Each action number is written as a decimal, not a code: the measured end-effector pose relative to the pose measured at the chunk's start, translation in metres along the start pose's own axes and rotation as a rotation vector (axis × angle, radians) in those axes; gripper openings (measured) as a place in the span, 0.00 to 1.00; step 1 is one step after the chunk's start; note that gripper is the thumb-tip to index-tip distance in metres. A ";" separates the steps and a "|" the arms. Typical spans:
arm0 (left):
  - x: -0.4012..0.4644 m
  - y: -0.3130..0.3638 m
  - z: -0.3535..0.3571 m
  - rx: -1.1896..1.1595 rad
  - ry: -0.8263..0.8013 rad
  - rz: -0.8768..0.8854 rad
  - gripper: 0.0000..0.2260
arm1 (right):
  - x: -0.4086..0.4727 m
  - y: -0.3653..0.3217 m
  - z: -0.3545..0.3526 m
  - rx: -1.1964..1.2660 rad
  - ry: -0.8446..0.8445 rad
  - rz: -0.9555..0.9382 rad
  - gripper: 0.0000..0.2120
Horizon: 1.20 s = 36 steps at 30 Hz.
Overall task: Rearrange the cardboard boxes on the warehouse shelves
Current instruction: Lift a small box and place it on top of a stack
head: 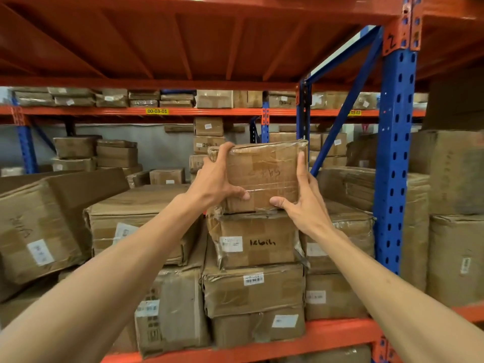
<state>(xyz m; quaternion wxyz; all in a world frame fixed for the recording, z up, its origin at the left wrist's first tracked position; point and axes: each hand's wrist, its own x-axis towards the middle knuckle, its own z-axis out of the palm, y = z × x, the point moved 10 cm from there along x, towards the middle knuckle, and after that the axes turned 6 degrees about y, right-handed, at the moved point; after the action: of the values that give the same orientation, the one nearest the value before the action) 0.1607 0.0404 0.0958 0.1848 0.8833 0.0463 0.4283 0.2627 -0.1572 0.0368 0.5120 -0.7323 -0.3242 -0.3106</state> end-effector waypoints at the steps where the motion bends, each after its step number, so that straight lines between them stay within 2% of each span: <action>1: -0.005 0.005 -0.005 0.000 -0.001 0.003 0.56 | -0.004 -0.004 -0.005 0.003 0.001 -0.002 0.58; 8: -0.048 0.046 -0.041 -0.018 -0.003 0.064 0.56 | -0.050 -0.032 -0.046 0.057 0.063 -0.026 0.55; 11: -0.059 0.054 -0.046 0.027 -0.026 0.102 0.55 | -0.077 -0.020 -0.052 0.148 0.171 0.101 0.54; 13: -0.060 0.055 -0.045 0.185 -0.041 0.125 0.57 | -0.097 -0.010 -0.038 0.223 0.212 0.213 0.54; 16: -0.055 0.058 -0.049 0.413 -0.050 0.263 0.57 | -0.114 -0.012 -0.010 0.351 0.217 0.227 0.62; 20: -0.054 0.063 -0.049 0.631 -0.153 0.601 0.53 | -0.110 -0.015 0.009 0.411 0.224 0.231 0.71; 23: -0.036 0.064 -0.049 0.690 -0.264 0.628 0.52 | -0.100 -0.017 0.009 0.478 0.254 0.198 0.72; 26: -0.026 0.070 -0.044 0.637 -0.320 0.606 0.52 | -0.086 -0.020 0.006 0.563 0.285 0.165 0.73; 31: -0.034 0.082 -0.034 0.565 -0.178 0.632 0.52 | -0.065 -0.016 -0.003 0.631 0.319 0.190 0.73; 33: -0.032 0.084 -0.042 0.531 -0.090 0.621 0.53 | -0.046 -0.028 -0.016 0.595 0.277 0.104 0.71; 36: -0.023 0.079 -0.071 0.356 0.057 0.531 0.53 | -0.005 -0.067 -0.043 0.463 0.175 -0.109 0.69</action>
<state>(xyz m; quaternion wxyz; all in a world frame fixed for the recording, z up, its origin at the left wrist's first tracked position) 0.0854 -0.0179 0.1473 -0.0922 0.8708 -0.1064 0.4711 0.2011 -0.1812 0.0819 0.6745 -0.5474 -0.3802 -0.3175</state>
